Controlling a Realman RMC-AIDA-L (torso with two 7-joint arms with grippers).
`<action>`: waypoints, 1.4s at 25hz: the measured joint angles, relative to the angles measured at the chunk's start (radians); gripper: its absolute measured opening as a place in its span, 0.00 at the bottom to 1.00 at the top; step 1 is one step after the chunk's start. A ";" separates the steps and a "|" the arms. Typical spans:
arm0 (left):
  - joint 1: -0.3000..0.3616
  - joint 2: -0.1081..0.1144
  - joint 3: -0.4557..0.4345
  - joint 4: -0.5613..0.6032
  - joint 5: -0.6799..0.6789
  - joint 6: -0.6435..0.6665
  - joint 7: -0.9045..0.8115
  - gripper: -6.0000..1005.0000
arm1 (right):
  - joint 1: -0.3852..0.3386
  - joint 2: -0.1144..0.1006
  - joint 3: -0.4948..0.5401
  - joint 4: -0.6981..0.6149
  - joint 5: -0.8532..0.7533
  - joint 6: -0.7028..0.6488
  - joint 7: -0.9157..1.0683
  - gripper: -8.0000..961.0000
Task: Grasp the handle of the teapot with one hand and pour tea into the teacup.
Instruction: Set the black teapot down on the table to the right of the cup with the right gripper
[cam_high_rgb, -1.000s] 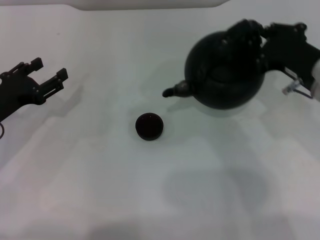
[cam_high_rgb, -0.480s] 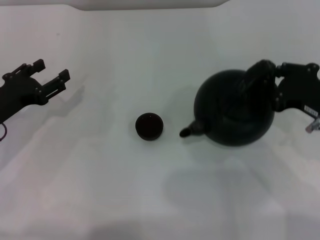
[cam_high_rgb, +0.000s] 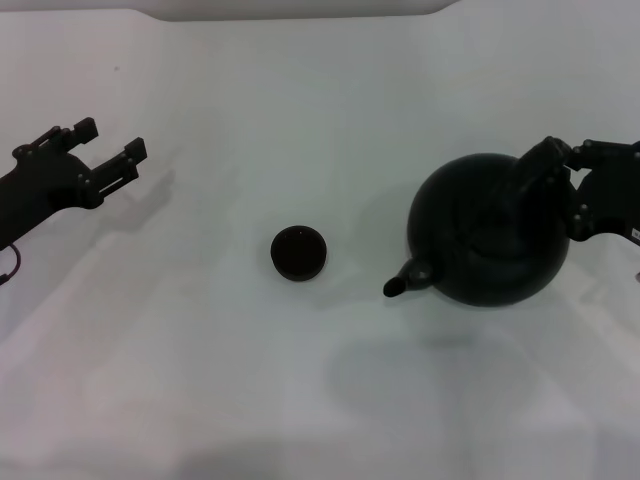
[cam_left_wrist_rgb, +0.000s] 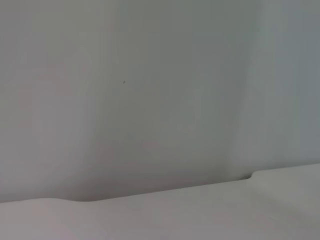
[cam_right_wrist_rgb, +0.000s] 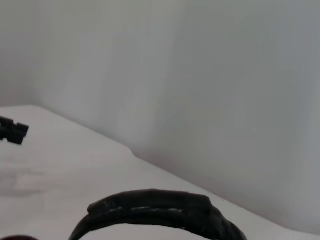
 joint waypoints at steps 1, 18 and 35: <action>0.000 0.000 0.000 0.000 0.000 0.000 0.000 0.76 | 0.000 0.002 0.005 0.004 -0.007 0.000 0.001 0.12; 0.001 0.000 0.002 0.000 -0.001 0.000 0.000 0.76 | 0.014 0.013 0.046 0.068 -0.018 -0.063 0.004 0.12; 0.006 0.000 0.002 0.000 0.000 -0.003 0.000 0.76 | 0.042 0.019 0.066 0.114 -0.021 -0.089 0.006 0.19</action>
